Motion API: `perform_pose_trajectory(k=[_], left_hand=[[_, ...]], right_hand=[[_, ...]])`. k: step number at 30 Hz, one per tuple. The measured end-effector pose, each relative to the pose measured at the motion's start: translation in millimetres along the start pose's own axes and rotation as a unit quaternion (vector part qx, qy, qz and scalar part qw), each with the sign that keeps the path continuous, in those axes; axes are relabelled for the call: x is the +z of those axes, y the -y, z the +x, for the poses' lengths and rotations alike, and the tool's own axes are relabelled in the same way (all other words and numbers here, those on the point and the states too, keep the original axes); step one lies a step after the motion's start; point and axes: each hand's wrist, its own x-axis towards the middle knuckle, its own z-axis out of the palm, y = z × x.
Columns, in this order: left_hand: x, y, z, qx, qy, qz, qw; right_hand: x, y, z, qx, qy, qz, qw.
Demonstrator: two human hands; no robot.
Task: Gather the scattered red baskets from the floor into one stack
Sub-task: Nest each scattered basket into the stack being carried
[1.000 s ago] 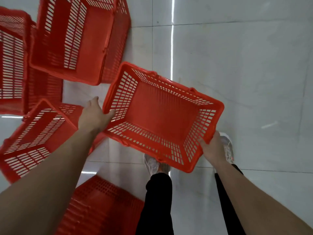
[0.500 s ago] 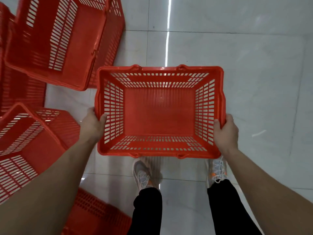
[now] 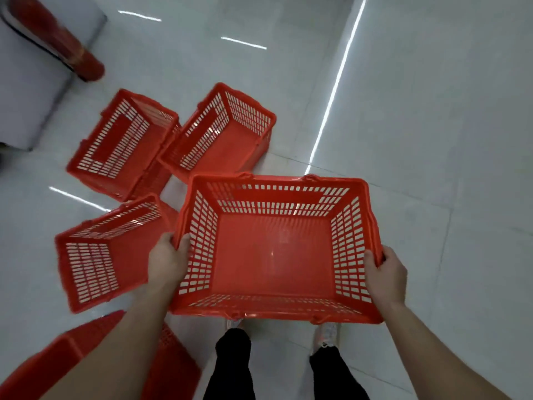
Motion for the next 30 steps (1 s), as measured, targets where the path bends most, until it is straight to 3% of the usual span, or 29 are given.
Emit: perform_pose_trajectory(k=[7,13,20,24,30], left_hand=[[-151,9,-158,-0.139,-0.149,-0.097,0.974],[-226,53,-281,-0.214,-0.259,-0.155,0.929],[-267,148,-399,-0.360,-0.342,-0.234,0.836],[-262,197,-452,-0.413,-0.360,-0.245,0.800],[-247,245,-513,-0.511,-0.381,-0.286,0.716]], right_hand=[[-99,161,-43,-0.153,0.084,-0.034,0.984],[-110,265,-125,-0.287,0.176,-0.078,0.938],[-48,343,-262,-0.434,0.267,-0.145,0.848],[3,371,-337,-0.515,0.300,-0.172,0.784],[65,393,-435,-0.566,0.371,-0.229,0.700]])
